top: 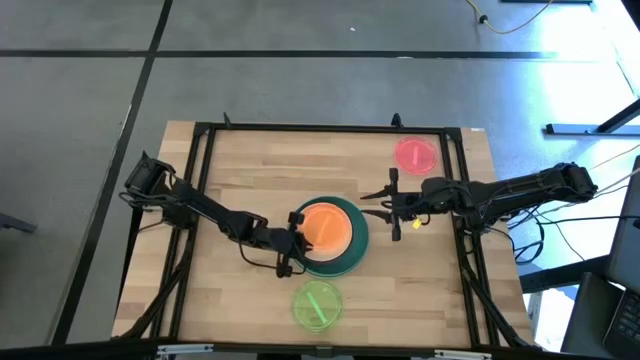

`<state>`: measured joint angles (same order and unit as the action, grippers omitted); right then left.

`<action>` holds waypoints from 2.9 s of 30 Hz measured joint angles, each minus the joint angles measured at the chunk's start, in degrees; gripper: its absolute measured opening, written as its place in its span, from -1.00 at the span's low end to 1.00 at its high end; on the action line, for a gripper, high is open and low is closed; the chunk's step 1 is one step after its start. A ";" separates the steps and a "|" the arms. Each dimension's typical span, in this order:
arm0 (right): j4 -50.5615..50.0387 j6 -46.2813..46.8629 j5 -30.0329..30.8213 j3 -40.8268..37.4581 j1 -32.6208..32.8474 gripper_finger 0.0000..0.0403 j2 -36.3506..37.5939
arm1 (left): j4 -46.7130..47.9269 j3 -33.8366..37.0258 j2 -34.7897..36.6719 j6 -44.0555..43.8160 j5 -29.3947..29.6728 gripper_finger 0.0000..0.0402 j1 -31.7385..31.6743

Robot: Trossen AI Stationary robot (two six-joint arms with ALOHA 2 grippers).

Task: Stack plastic plates
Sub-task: Stack the orange plate on the pink plate, then stack the light pink plate on the orange plate

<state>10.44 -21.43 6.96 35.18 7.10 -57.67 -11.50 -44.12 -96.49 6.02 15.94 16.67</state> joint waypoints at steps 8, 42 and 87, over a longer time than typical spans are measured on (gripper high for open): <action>-0.04 0.13 -0.02 0.00 0.00 -0.31 0.00 | -0.18 0.01 0.23 -2.98 0.01 -0.49 0.03; -0.37 0.86 0.00 0.00 0.01 -0.31 0.00 | 4.83 7.67 27.82 -1.38 1.04 -0.47 -1.57; -28.45 25.90 13.91 0.04 -33.50 -0.31 -17.68 | -35.32 30.66 27.76 -5.62 4.03 -0.47 -0.42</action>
<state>-18.01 4.47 20.87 35.22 -26.40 -75.35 -46.83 -13.45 -68.73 0.40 19.97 16.25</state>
